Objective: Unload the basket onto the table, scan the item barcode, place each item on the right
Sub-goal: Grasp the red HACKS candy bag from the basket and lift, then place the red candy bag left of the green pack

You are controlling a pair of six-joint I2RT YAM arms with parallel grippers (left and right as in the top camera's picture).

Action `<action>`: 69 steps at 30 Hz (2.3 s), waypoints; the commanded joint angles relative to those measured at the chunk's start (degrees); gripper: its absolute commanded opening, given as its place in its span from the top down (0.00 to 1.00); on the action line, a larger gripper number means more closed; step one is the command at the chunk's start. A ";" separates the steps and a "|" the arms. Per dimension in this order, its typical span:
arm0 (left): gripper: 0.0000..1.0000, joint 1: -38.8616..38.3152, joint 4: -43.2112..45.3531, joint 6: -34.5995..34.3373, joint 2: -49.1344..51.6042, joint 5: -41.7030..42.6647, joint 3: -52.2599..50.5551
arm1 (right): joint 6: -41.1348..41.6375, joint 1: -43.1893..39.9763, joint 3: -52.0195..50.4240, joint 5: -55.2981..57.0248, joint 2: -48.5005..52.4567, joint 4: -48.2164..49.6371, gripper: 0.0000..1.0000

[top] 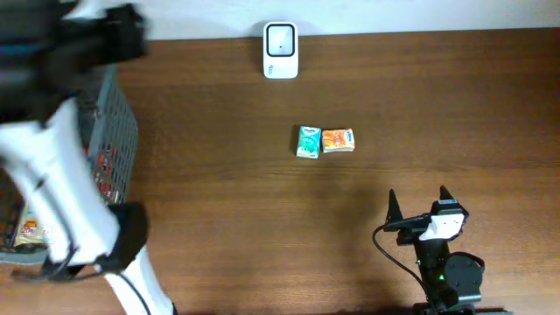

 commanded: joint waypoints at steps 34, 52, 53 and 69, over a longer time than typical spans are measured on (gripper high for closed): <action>1.00 28.26 43.93 -26.75 -27.19 5.97 -73.61 | 0.26 -0.22 -0.48 0.48 -0.39 -0.20 0.02; 1.00 -25.07 34.23 1.81 -7.41 0.68 -72.52 | 0.26 -0.22 -0.48 0.48 -0.39 -0.20 0.02; 1.00 -26.27 34.77 1.84 -2.71 0.63 -72.52 | 0.26 -0.22 -0.48 0.46 -0.39 -0.20 0.02; 0.38 -28.17 30.97 1.79 9.90 6.82 -56.81 | 0.26 -0.22 -0.48 0.48 -0.39 -0.20 0.02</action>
